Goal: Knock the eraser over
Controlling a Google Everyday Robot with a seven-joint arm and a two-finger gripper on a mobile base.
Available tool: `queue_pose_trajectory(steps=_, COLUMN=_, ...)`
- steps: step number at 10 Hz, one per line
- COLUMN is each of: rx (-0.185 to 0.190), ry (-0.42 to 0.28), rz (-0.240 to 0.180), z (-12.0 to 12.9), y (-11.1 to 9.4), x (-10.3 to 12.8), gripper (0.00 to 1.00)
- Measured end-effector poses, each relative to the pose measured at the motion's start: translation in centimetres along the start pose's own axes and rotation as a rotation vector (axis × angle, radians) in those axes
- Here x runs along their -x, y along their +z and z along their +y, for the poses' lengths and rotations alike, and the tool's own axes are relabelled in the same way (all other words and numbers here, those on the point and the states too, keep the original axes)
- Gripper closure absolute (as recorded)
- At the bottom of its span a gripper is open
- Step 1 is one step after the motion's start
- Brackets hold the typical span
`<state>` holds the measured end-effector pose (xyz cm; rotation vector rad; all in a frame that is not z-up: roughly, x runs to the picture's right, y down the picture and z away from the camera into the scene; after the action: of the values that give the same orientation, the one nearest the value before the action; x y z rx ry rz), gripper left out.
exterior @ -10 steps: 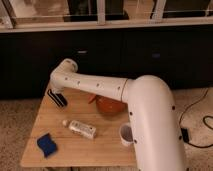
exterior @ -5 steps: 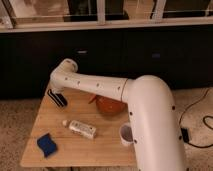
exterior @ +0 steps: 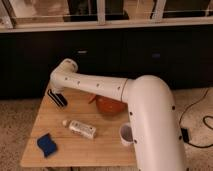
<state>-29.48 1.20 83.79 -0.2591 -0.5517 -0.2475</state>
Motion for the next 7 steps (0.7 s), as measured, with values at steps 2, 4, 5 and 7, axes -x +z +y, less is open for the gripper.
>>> queue_pose_trajectory(steps=2, rx=0.000, ry=0.000, rz=0.000, z=0.00, y=0.00, x=0.00, gripper=0.48)
queue_pose_trajectory(steps=4, rx=0.001, ry=0.000, rz=0.000, z=0.06, y=0.04, x=-0.02, gripper=0.27)
queue_pose_trajectory(steps=5, rx=0.002, ry=0.000, rz=0.001, z=0.09, y=0.05, x=-0.04, gripper=0.22)
queue_pose_trajectory(steps=7, rx=0.001, ry=0.000, rz=0.001, z=0.07, y=0.05, x=-0.06, gripper=0.20)
